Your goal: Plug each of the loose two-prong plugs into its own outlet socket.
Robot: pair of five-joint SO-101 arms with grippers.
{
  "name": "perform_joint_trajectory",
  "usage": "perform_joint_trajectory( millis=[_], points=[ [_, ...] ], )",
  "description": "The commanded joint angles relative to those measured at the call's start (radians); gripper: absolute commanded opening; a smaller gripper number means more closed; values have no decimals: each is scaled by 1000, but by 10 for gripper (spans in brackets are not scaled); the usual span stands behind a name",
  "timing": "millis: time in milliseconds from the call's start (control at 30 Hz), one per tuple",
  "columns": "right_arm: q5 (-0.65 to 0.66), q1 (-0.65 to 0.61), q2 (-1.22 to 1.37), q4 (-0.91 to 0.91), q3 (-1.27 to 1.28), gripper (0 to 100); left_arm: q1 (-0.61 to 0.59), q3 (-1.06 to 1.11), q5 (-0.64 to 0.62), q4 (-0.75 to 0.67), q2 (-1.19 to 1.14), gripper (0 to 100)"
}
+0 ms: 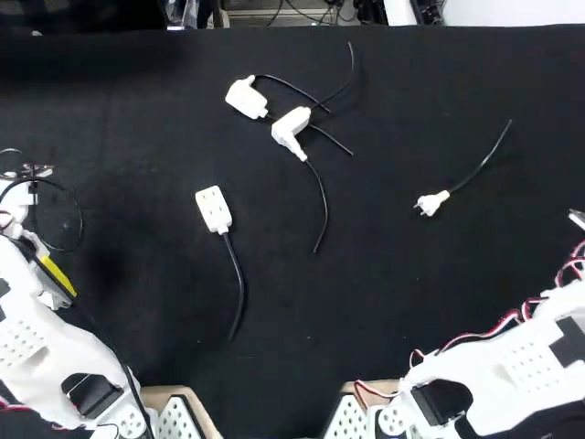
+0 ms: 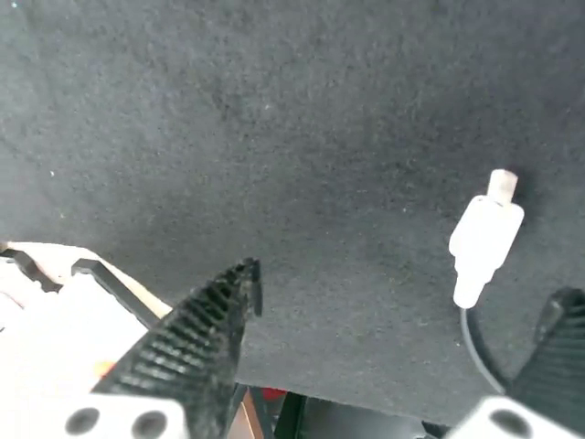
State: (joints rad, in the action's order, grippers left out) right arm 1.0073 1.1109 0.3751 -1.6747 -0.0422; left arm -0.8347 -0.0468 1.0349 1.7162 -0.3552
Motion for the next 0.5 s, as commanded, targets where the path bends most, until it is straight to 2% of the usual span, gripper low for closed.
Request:
perform_joint_trajectory(
  millis=[0, 233, 467],
  points=[
    [44, 9, -51, 8, -77, 445, -5, -45, 8, -3, 3, 223],
    [138, 95, -25, 9, -179, 445, 21, -1, -6, -3, -2, 223],
    [166, 98, 119, 49, -173, 445, 67, 42, -31, -3, -2, 223]
  ],
)
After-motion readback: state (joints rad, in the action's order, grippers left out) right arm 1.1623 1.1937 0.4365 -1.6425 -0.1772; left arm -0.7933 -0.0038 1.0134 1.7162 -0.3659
